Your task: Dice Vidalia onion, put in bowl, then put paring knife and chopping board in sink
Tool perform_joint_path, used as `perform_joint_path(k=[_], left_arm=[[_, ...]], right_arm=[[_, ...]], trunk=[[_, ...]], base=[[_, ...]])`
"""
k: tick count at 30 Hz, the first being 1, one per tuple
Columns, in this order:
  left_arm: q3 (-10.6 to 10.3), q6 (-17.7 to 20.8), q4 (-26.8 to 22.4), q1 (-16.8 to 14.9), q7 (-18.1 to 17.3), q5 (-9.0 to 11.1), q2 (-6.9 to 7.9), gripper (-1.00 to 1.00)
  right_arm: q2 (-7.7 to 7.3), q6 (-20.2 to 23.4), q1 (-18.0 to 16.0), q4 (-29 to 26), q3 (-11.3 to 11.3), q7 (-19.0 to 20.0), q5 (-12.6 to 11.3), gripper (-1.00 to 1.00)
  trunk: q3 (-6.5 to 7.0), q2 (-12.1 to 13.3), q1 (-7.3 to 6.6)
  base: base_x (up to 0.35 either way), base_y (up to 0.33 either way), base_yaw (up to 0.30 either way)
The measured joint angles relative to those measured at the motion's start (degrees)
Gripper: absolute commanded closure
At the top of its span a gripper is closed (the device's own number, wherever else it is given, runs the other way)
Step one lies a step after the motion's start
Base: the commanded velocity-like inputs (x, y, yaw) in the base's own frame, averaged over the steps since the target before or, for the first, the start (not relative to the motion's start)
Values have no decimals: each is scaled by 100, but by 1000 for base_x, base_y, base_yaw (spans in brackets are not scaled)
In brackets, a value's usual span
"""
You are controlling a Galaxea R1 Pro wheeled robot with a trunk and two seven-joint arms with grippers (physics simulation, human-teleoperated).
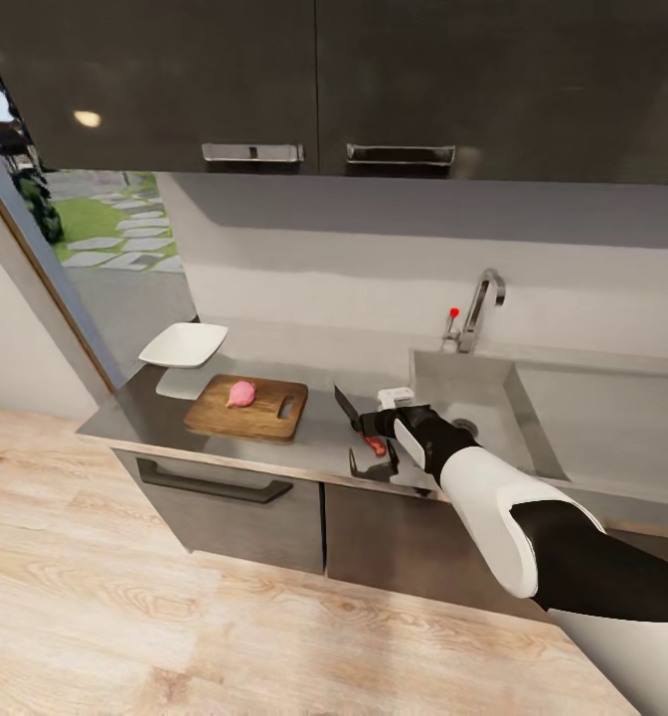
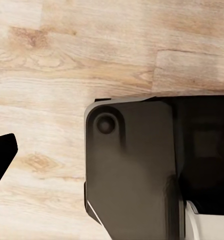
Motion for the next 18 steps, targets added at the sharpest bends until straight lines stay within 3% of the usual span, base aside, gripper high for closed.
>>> perform_joint_path(k=[18], left_arm=[[0, 0, 1, 0, 0, 0, 1, -100]], right_arm=[[0, 0, 0, 0, 1, 0, 0, -100]], trunk=[[-90, 0, 0]], base=[[0, 0, 0]])
